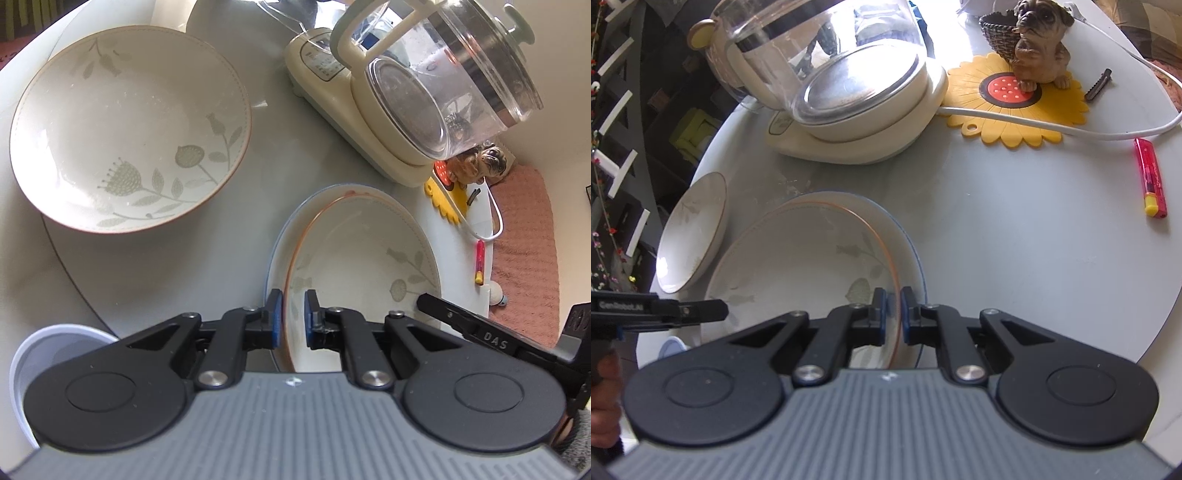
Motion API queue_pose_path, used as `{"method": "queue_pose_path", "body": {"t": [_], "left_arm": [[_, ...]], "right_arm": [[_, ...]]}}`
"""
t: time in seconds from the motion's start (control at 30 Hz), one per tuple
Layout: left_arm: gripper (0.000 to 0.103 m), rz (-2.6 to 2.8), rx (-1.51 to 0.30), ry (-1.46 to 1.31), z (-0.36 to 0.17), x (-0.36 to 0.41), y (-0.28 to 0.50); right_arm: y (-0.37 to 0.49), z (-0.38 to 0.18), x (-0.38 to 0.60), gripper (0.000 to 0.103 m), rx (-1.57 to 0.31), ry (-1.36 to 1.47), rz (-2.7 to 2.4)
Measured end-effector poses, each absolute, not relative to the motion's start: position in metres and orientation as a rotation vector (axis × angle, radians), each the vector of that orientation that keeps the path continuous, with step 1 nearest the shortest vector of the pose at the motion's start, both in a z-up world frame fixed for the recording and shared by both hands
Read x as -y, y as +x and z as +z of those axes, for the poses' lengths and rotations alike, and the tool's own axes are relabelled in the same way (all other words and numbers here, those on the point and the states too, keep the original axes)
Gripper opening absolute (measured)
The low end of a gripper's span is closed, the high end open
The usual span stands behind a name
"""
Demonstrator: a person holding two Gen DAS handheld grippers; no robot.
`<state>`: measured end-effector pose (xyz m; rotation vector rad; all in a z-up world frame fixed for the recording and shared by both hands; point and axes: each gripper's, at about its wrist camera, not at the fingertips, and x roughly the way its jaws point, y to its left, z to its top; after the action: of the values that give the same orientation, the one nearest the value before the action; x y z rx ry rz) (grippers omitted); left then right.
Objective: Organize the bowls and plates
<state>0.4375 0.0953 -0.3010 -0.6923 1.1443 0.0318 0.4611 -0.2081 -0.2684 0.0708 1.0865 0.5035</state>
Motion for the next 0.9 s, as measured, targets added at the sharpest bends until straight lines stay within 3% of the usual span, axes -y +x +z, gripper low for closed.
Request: {"method": "queue_pose_path", "body": {"t": [0.4,0.9], "left_arm": [[0.013,-0.018,-1.148,-0.807,-0.289,-0.104,0.410],[0.013,0.036,-1.057,-0.601,-0.225,-0.063,0.378]], "right_arm": [[0.455,-0.265,0.202,0.012,-1.032,-0.003,0.508],[0.437,-0.231,0.214,0.012,-0.931,0.045,0.457]]}}
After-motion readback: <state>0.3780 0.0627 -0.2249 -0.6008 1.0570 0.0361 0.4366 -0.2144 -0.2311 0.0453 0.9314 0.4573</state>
